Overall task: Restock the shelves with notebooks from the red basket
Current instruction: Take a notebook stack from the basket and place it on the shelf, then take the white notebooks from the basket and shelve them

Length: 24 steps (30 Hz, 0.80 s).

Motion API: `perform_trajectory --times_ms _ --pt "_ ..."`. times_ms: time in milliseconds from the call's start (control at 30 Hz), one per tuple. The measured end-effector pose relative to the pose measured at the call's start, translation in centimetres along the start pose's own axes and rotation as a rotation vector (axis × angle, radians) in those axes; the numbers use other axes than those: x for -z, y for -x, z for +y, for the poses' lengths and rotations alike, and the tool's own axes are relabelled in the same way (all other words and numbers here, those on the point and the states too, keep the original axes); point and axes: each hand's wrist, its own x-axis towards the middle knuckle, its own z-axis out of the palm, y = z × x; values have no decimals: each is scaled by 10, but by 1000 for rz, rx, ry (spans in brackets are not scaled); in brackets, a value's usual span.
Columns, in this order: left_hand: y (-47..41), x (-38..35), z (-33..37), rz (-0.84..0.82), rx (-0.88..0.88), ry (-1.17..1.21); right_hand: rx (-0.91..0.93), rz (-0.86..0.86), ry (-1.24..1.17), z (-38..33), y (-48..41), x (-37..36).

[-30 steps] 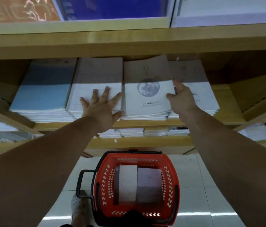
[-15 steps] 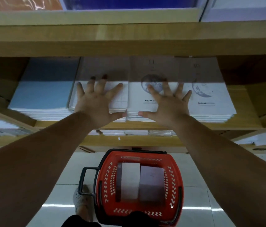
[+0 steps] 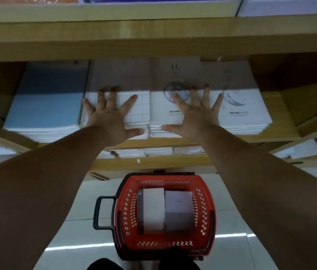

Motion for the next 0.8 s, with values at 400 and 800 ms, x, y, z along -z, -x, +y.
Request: perform_trajectory --times_ms 400,800 --pt "149 -136 53 334 -76 511 -106 66 -372 -34 162 -126" --pt "151 -321 146 -489 458 769 -116 -663 -574 37 143 -319"
